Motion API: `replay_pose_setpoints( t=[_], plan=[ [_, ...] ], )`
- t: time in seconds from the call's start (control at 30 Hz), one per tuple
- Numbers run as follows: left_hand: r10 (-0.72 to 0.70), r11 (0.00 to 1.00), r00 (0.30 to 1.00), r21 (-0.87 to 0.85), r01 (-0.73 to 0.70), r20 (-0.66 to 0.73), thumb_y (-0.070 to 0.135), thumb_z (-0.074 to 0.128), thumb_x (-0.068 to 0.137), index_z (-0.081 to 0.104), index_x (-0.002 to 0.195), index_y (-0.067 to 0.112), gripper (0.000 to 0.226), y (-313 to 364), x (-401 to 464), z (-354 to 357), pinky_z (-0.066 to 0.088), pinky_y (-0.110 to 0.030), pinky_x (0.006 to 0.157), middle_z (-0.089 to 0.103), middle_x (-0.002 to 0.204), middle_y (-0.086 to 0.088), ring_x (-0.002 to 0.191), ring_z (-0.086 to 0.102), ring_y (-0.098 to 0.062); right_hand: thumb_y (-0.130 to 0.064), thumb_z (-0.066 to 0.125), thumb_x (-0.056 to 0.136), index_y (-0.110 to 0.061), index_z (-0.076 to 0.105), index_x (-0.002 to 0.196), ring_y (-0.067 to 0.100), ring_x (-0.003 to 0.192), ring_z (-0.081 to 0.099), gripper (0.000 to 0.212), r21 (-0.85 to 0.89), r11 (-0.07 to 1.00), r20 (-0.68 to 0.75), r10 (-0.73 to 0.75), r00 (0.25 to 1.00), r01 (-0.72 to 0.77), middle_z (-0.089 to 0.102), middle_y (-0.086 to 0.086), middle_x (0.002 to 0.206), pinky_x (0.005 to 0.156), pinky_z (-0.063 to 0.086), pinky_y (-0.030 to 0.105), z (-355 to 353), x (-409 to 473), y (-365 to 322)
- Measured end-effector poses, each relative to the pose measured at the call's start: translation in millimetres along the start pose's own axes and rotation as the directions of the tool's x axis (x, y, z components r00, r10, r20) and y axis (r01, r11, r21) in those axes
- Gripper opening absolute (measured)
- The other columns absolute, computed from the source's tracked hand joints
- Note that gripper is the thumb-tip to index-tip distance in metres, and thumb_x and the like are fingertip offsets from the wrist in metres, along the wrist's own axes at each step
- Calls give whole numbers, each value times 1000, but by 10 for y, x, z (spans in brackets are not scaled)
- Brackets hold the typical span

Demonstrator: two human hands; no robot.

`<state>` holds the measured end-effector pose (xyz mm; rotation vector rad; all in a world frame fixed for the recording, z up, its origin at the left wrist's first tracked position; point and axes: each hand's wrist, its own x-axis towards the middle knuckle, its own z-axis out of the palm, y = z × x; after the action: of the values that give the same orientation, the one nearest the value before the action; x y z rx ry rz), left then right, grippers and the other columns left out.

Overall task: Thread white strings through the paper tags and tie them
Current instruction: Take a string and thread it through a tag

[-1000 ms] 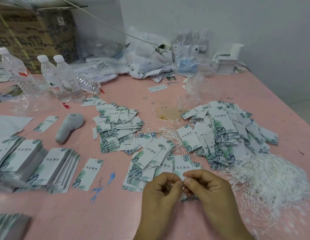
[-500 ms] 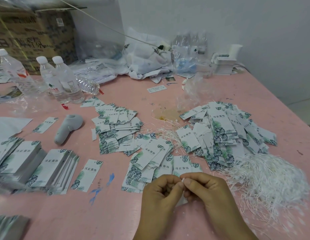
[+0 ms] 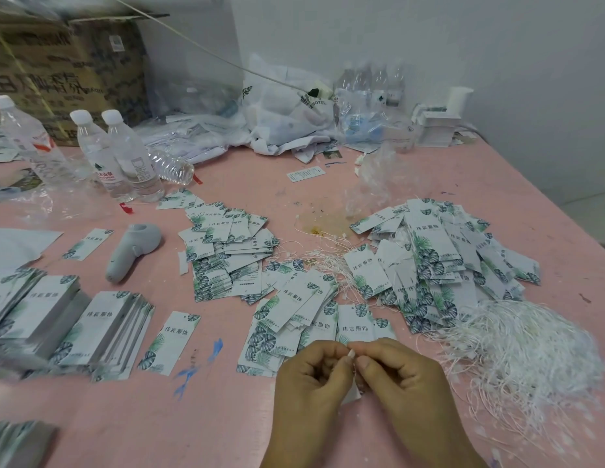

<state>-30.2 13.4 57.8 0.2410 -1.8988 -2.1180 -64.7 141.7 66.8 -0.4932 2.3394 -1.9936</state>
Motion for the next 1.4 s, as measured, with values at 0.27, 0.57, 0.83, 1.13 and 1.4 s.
replay_pose_setpoints(
  t=[0.27, 0.57, 0.83, 1.13, 1.4],
  plan=[
    [-129, 937, 991, -321, 134, 37, 31, 79, 57, 73, 68, 15, 20, -94, 94, -90, 38, -21, 47, 56, 55, -3, 48, 45, -13, 10, 55, 89, -38, 68, 111, 10, 100, 66, 54, 46, 998, -55, 44, 998, -42, 70, -5, 104, 84, 51, 17, -128, 58, 52],
    [25, 381, 930, -864, 330, 366, 13, 70, 87, 68, 85, 7, 7, 79, 150, -248, 46, -25, 61, 61, 82, -7, 73, 58, -18, -3, 64, 82, -19, 45, 136, 15, 123, 58, 60, 185, 928, 477, 204, 855, -324, 64, -4, 130, 99, 46, 24, -37, 56, 36],
    [13, 282, 946, -909, 307, 324, 13, 60, 92, 68, 92, 8, 9, 101, 235, -376, 42, -24, 71, 62, 90, -5, 81, 58, -16, -31, 76, 79, -19, 70, 103, 18, 97, 65, 27, 125, 916, 566, 250, 785, -382, 72, 2, 102, 89, 47, 35, 142, -44, 50],
    [-157, 331, 984, -934, 136, 88, 12, 96, 47, 68, 70, 17, 36, 50, 317, -404, 49, -20, 54, 61, 78, 2, 61, 57, -10, -30, 71, 80, -15, 70, 104, 24, 91, 69, 28, 206, 876, 505, 286, 814, -436, 73, 14, 99, 80, 53, 32, 53, 4, 26],
    [-240, 811, 966, -566, 148, -91, 15, 77, 70, 72, 72, 15, 6, -165, 242, -228, 45, -21, 48, 60, 64, -7, 52, 51, -13, -36, 83, 70, -12, 69, 111, 37, 97, 68, 49, 565, 723, 278, 286, 917, -397, 69, 26, 112, 85, 53, 46, 35, 79, 111]
  ],
)
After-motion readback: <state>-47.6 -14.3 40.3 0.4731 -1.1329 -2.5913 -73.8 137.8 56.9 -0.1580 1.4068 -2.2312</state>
